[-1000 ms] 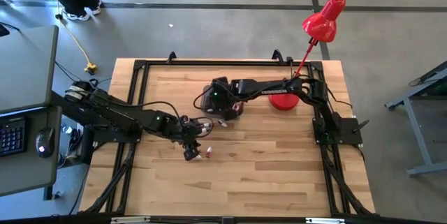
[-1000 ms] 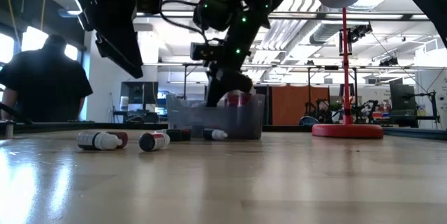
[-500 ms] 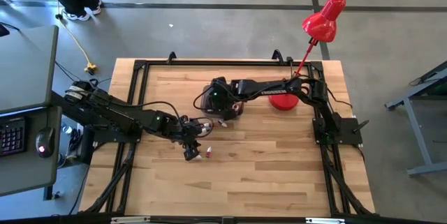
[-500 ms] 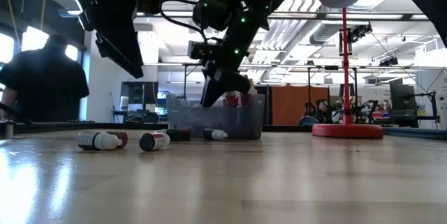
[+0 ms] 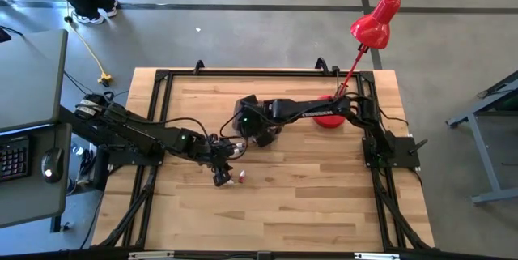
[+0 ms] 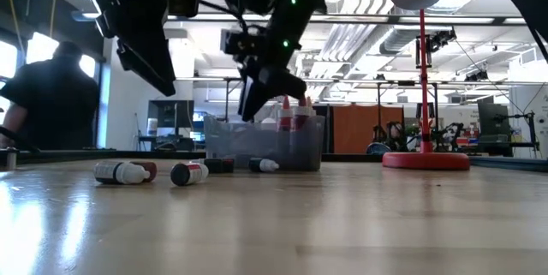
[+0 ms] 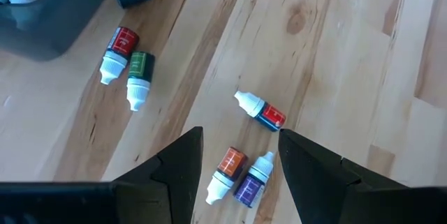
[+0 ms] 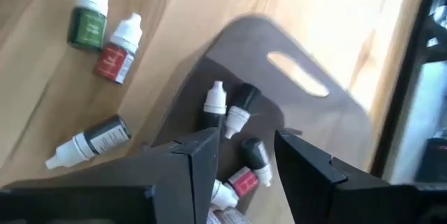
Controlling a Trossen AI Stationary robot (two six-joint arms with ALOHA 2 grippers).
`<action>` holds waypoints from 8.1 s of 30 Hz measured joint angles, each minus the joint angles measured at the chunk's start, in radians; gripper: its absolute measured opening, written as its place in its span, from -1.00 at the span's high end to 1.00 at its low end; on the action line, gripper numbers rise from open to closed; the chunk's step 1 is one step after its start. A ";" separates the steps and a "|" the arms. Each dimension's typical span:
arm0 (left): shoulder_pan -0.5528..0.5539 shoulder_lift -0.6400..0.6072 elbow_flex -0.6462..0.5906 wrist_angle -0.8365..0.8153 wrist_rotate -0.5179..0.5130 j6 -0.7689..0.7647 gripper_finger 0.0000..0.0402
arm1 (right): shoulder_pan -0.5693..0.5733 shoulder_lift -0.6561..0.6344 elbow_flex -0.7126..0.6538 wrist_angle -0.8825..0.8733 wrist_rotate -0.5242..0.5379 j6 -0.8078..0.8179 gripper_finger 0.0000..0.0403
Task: Pick & Place food coloring
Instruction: Put the small red food coloring bottle into the black bin, then put the small purple food coloring bottle into the black bin
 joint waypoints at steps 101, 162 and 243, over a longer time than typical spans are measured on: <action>-0.308 -0.108 0.000 -0.260 -0.320 -0.356 0.07 | 0.199 0.213 0.200 -0.152 -0.060 0.009 0.59; -0.308 -0.108 0.000 -0.254 -0.315 -0.379 0.07 | -0.089 0.258 0.480 -0.298 0.063 0.450 0.55; -0.307 -0.071 0.000 -0.106 -0.342 -0.398 0.07 | 0.199 0.147 -0.012 -0.184 0.168 0.687 0.26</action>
